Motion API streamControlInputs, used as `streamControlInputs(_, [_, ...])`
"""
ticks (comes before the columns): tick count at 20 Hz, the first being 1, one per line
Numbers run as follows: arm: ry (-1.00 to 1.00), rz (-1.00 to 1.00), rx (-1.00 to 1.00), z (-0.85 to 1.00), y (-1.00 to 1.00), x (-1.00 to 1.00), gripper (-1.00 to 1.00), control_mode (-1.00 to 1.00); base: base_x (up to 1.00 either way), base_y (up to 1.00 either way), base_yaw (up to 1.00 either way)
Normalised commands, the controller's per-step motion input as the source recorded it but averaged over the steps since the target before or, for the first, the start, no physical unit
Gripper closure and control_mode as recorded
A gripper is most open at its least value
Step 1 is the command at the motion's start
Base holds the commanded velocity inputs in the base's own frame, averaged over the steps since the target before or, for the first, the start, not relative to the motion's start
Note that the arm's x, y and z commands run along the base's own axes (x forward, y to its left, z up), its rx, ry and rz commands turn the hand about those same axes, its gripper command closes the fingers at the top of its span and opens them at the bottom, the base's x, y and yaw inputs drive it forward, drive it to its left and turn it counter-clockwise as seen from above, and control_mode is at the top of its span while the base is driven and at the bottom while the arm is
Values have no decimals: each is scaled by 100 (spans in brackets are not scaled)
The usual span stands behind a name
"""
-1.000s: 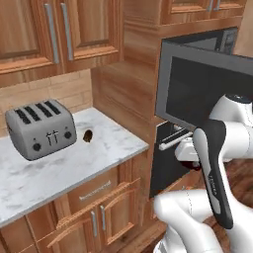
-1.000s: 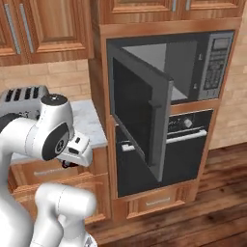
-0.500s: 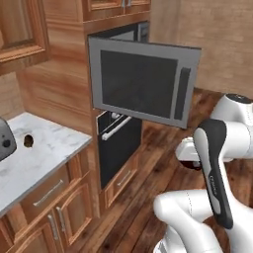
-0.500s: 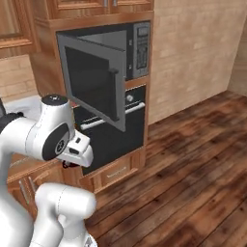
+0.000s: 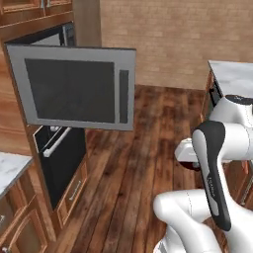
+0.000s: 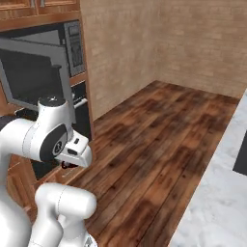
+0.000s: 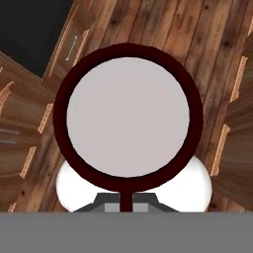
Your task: Pick the mug from the counter and place it inside the microwave. Then close the microwave.
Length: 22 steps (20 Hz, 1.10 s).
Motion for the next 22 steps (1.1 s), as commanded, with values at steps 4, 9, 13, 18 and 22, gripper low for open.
streamControlInputs(4, [0, 0, 0, 0, 0, 0, 100, 100, 44, -54, -36])
streamControlInputs(9, [0, 0, 0, 0, 0, 0, 100, 100, 64, -38, 0])
streamControlInputs(13, [0, 0, 0, 0, 0, 0, 100, 100, 92, -35, 2])
streamControlInputs(18, [0, 0, 0, 0, 0, 0, 100, 100, 93, -29, 4])
streamControlInputs(22, [0, 0, 0, 0, 0, 0, 100, 100, 94, -28, 6])
